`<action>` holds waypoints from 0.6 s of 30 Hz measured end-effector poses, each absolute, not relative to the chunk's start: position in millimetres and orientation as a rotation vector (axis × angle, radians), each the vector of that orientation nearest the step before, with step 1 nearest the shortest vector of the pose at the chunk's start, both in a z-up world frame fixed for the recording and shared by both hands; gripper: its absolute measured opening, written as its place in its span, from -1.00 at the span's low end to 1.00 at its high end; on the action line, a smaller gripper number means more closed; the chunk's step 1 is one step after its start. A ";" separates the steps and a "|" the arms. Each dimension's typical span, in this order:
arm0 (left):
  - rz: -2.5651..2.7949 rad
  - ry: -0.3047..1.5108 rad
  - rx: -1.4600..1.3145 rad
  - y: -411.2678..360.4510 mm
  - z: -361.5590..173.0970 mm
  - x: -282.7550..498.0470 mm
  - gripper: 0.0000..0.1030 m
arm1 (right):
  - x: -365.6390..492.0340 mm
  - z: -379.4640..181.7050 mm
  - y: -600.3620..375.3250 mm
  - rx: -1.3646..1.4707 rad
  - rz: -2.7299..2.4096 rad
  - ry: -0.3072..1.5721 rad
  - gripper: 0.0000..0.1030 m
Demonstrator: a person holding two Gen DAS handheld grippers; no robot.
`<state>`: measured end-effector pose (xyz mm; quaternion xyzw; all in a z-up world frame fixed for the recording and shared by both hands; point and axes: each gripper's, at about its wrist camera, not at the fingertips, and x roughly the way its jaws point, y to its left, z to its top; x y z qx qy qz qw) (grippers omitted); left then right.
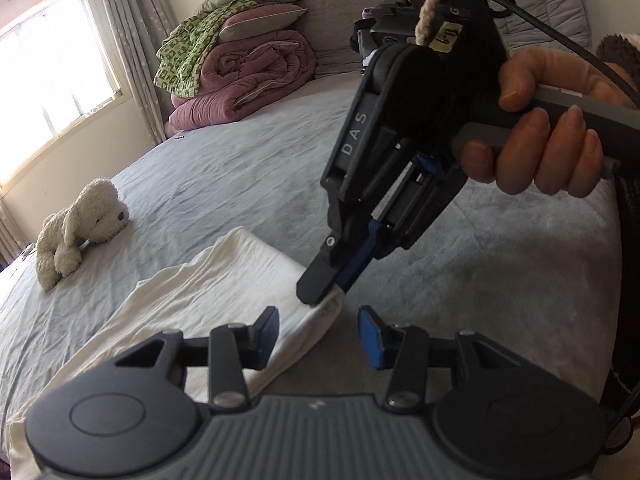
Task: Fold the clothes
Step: 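Grasp the garment corner with the left gripper while the right gripper lifts the edge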
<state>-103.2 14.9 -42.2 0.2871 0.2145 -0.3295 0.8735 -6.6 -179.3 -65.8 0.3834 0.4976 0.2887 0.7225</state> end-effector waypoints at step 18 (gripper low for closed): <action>-0.353 0.486 0.557 -14.4 -64.9 -100.5 -0.89 | 41.7 -79.3 -198.9 0.910 0.503 0.980 -0.31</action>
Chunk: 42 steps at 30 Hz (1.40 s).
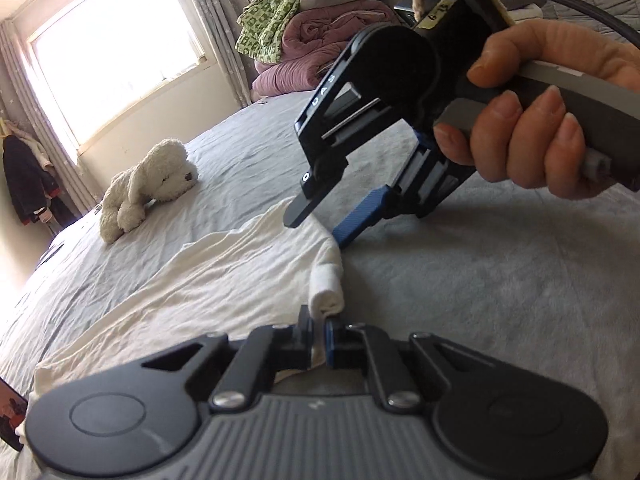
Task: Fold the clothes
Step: 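Grasp the garment corner with the left gripper while the right gripper lifts the edge, then lift the white garment with both grippers and fold it over onto itself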
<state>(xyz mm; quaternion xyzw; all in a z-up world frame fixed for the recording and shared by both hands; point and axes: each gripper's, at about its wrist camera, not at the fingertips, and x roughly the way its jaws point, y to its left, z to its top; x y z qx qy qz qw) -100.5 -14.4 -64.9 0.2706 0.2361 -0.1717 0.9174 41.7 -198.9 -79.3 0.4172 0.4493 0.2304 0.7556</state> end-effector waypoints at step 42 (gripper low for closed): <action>-0.401 0.507 -0.123 -125.8 -26.6 -145.5 -0.93 | -17.5 -21.0 -328.9 0.853 0.133 0.733 -0.90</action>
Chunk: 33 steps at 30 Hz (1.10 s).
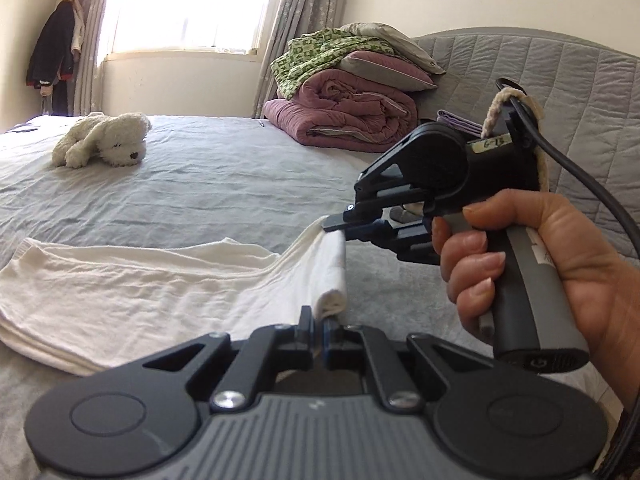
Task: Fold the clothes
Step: 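Lift the white garment with both grippers and fold it over onto itself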
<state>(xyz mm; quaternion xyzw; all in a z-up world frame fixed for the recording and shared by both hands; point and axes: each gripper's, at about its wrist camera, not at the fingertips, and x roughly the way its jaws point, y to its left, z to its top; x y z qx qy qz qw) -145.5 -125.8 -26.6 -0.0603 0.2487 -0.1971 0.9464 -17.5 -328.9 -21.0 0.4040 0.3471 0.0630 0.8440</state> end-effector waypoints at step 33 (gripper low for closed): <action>-0.021 0.456 -0.643 81.4 -62.6 -120.8 -0.93 | 62.6 -22.5 -97.2 0.513 0.426 0.749 -0.90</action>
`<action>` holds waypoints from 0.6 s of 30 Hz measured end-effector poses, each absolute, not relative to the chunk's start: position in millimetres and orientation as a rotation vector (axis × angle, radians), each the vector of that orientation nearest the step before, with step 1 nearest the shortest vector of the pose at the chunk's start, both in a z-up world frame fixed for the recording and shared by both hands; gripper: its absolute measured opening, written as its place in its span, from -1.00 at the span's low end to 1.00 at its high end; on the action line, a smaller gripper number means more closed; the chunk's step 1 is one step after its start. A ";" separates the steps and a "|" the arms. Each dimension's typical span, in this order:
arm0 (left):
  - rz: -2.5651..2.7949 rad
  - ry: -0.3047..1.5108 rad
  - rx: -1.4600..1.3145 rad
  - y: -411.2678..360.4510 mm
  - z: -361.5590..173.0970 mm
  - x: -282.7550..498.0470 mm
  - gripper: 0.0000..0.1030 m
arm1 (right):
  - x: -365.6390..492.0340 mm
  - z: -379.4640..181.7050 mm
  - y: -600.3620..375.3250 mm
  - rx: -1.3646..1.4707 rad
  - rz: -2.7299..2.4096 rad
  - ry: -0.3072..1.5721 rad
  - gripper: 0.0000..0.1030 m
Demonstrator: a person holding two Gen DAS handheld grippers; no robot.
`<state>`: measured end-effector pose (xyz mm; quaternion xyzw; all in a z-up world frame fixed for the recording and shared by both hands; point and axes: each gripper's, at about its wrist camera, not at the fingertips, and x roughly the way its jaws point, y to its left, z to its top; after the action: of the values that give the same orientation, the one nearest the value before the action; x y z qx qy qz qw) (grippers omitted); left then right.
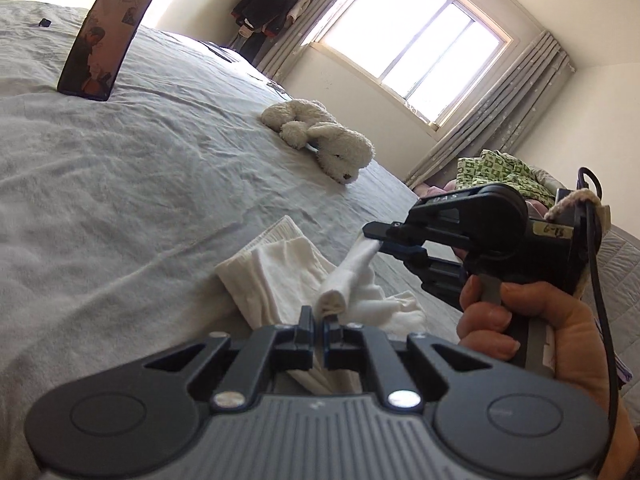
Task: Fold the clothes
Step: 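Lift the white garment with both grippers and fold it over onto itself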
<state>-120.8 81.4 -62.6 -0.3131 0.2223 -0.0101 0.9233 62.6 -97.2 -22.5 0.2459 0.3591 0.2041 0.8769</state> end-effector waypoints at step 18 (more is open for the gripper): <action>0.025 0.511 -0.500 134.7 -46.7 -114.3 -0.42 | 64.1 -26.3 -92.6 0.557 0.527 0.755 -0.28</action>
<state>-114.3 134.7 -46.7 -0.2448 0.2503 0.0123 0.9366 64.1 -92.6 -26.3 0.2650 0.3595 0.2510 0.8588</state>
